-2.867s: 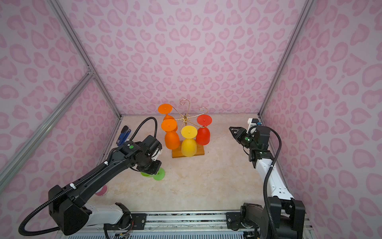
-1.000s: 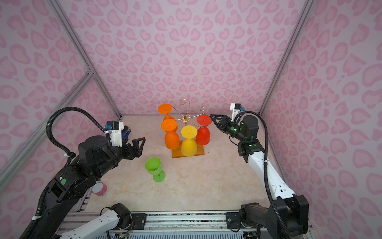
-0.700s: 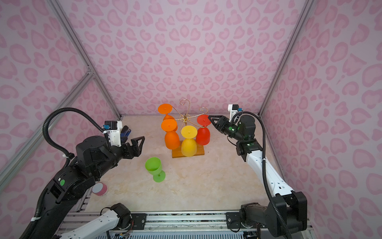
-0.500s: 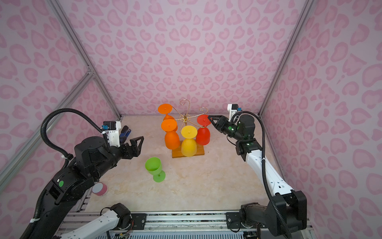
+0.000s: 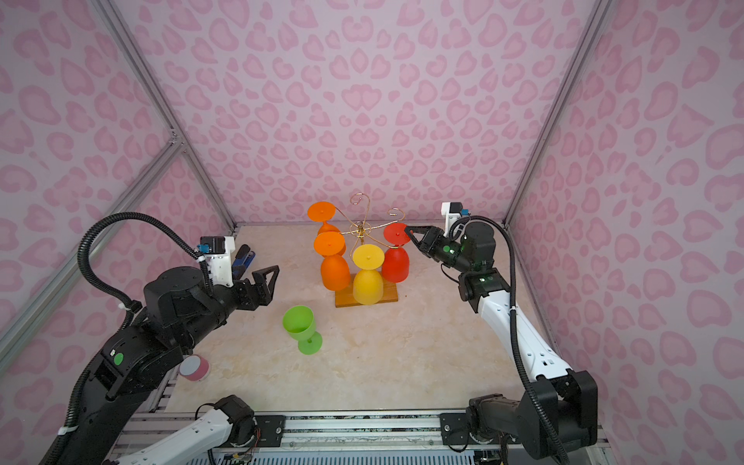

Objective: Take the wine glass off the wine glass rack
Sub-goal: Pick up the wine glass from the wine glass rack.

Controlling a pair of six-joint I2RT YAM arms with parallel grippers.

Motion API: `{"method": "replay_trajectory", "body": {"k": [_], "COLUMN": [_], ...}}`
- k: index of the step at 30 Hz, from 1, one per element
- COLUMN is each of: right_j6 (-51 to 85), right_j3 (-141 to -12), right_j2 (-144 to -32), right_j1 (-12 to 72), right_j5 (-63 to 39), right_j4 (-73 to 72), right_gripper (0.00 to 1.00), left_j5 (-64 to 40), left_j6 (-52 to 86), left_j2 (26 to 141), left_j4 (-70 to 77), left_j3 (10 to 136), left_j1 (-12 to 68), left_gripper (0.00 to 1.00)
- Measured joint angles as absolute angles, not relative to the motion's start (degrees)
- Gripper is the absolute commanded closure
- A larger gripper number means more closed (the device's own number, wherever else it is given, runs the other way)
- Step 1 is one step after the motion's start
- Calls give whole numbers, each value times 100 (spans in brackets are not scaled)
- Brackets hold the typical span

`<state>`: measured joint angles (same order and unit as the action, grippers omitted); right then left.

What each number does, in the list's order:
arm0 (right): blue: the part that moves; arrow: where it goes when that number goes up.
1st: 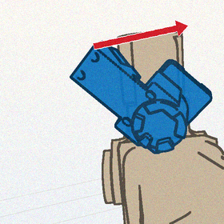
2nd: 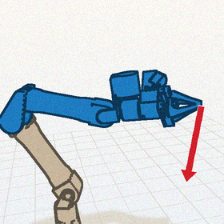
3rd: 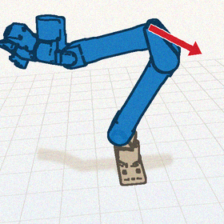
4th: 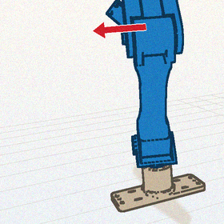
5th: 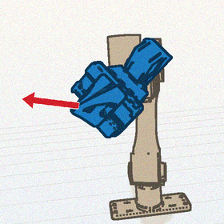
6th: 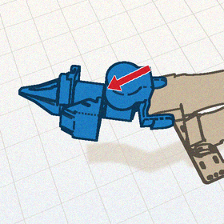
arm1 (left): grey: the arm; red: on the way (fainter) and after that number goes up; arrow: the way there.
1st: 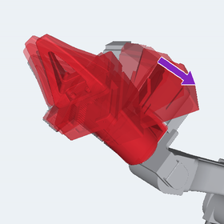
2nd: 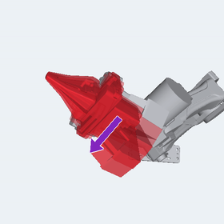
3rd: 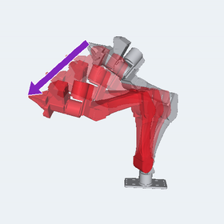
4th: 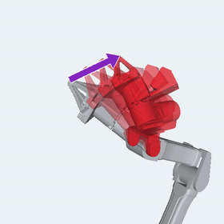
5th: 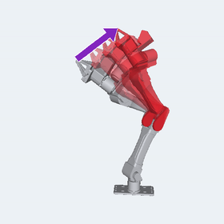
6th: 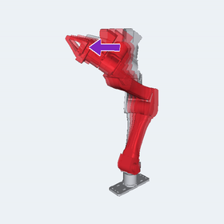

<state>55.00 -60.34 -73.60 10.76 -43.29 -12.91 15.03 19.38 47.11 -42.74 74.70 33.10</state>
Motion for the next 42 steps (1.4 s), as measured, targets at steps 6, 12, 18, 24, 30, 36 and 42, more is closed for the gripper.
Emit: {"method": "replay_trajectory", "body": {"k": [6, 12, 18, 24, 30, 36, 42], "right_j6": [5513, 5603, 5804, 6405, 6879, 7116, 7096], "right_j3": [-6108, -6128, -6191, -6014, -5852, -5828, -5828], "right_j2": [-7323, -7297, -7262, -7238, -7240, -7144, -6987], "right_j1": [1081, 1076, 1039, 902, 849, 845, 851], "right_j5": [-4329, -4313, -4353, -4510, -4665, -4786, -4821], "right_j4": [-1269, -1271, -1223, -1577, -1992, -2067, -1944], "right_gripper": [99, 100, 100, 100, 100, 100, 100], "left_j5": [1503, 1505, 1503, 1503, 1500, 1500, 1496], "left_j6": [1935, 1918, 1916, 1879, 1876, 1865, 1833], "left_j2": [4700, 4694, 4685, 4681, 4676, 4713, 4740], "left_j4": [-4274, -4278, -4278, -4278, -4278, -4281, -4278], "left_j3": [7459, 7437, 7437, 7426, 7426, 7426, 7428], "left_j1": [3295, 3269, 3258, 3234, 3210, 3192, 3181], "left_gripper": [11, 11, 11, 11, 11, 11, 11]}}
